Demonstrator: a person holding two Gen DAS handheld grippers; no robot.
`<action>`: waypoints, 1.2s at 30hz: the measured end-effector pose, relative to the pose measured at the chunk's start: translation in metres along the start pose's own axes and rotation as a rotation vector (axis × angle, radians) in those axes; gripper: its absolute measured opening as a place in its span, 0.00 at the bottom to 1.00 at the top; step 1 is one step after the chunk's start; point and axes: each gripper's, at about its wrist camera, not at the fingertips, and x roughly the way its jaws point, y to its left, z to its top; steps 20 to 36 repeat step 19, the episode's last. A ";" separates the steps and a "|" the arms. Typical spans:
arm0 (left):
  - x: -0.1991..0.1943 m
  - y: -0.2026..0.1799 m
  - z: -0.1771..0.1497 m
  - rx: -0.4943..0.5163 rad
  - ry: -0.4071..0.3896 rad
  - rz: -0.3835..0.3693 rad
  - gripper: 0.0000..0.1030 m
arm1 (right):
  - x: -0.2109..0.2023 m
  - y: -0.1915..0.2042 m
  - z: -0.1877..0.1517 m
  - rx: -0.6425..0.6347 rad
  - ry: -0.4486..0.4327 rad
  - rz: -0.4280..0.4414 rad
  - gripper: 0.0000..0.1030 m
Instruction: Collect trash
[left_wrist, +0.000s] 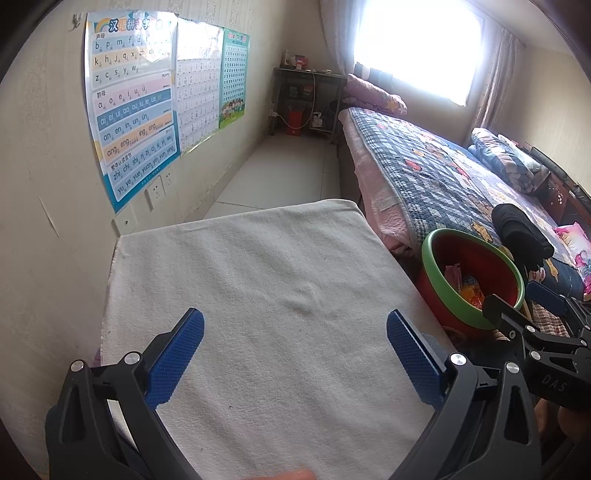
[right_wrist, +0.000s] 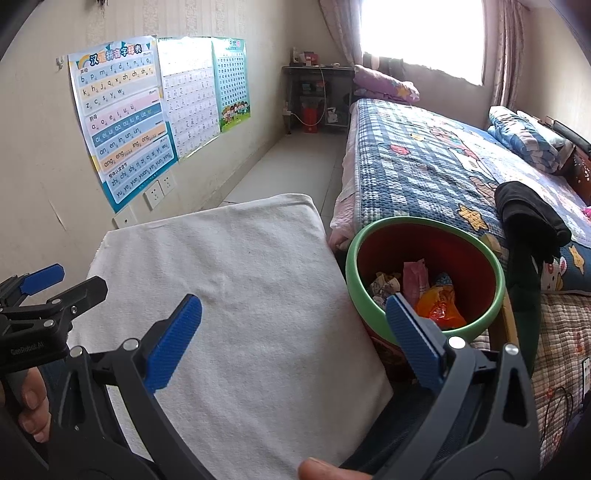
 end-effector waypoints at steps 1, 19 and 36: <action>0.000 0.000 0.000 -0.002 0.000 0.001 0.92 | 0.000 0.000 0.000 0.001 0.000 0.000 0.95; -0.004 0.002 -0.001 -0.010 -0.014 0.008 0.92 | 0.000 0.001 -0.002 -0.008 -0.001 0.002 0.95; -0.004 0.002 -0.001 -0.010 -0.014 0.008 0.92 | 0.000 0.001 -0.002 -0.008 -0.001 0.002 0.95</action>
